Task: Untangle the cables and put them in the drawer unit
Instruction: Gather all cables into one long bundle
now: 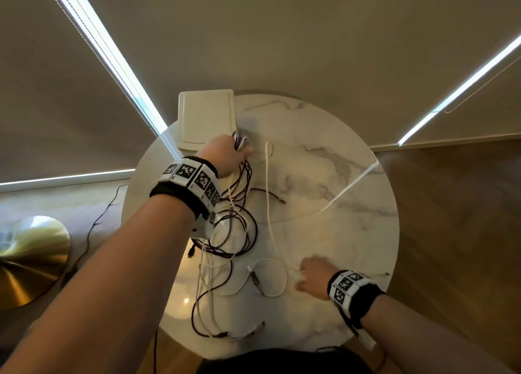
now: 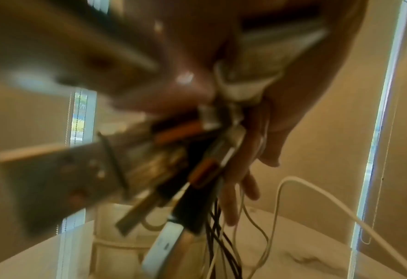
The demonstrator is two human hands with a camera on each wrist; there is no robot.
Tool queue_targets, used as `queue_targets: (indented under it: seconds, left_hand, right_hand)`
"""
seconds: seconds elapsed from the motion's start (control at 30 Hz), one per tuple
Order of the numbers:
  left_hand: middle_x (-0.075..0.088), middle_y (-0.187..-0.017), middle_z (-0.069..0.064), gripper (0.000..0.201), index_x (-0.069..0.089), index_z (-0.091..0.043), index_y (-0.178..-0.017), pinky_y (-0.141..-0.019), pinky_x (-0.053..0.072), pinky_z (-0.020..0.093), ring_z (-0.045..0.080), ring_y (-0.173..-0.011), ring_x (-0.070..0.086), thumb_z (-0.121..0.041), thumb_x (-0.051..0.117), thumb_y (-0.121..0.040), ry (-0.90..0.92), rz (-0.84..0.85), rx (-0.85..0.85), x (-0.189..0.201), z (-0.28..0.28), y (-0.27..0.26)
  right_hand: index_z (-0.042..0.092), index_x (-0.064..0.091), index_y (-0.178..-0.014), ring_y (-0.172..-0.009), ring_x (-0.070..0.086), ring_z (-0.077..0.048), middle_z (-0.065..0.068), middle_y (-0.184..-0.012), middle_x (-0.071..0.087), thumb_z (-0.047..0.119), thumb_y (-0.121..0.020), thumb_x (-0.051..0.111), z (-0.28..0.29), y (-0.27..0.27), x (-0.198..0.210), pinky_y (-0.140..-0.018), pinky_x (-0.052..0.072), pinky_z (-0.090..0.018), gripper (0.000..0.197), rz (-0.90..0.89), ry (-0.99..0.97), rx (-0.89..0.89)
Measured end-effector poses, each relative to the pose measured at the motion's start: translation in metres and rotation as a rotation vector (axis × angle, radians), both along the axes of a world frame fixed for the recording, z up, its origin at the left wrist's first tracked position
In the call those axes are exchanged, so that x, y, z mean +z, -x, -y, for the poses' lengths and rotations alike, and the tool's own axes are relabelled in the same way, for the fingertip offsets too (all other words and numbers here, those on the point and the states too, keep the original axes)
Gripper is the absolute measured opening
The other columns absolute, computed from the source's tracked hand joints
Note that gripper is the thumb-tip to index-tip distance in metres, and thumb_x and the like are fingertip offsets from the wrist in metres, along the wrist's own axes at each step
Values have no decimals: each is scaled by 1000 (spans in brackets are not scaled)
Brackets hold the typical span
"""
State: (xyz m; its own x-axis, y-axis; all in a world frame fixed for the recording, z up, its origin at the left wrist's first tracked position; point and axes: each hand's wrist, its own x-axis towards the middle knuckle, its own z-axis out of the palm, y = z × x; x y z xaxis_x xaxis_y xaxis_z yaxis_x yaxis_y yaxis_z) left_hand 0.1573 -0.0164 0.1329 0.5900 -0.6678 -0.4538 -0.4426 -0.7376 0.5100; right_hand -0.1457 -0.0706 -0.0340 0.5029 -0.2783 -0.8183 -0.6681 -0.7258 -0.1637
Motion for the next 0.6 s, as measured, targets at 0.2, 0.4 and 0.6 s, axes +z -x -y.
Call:
queue_targets:
  seconds: [0.2,0.4,0.6]
  left_hand:
    - [57,-73,2,56,60,-11,-88,-64,47,34,21,-65,53,-65,50,-99,147,-68,87,8,-12,-4]
    - [49,-62,-4,47,66,-9,-94,-49,38,27,11,-51,42,-48,45,-107,249,-411,-36,48,-16,18]
    - [37,-58,-5,37,58,-3,-100,-45,26,24,11,-47,29,-34,42,-111,535,-732,-51,71,-16,16]
  right_hand:
    - [16,40,-151,-128,55,-27,-6,-139,57,49,-95,61,52,-59,72,-106,44,-36,69,508,52,-397]
    - [21,22,-159,-150,26,-15,-4,-160,30,21,-87,70,61,-135,162,-123,24,-33,86,1174,-4,-229]
    - [11,55,-96,-64,60,-23,-2,-72,61,30,-93,65,56,-173,172,-63,55,-45,22,1216,-397,-452]
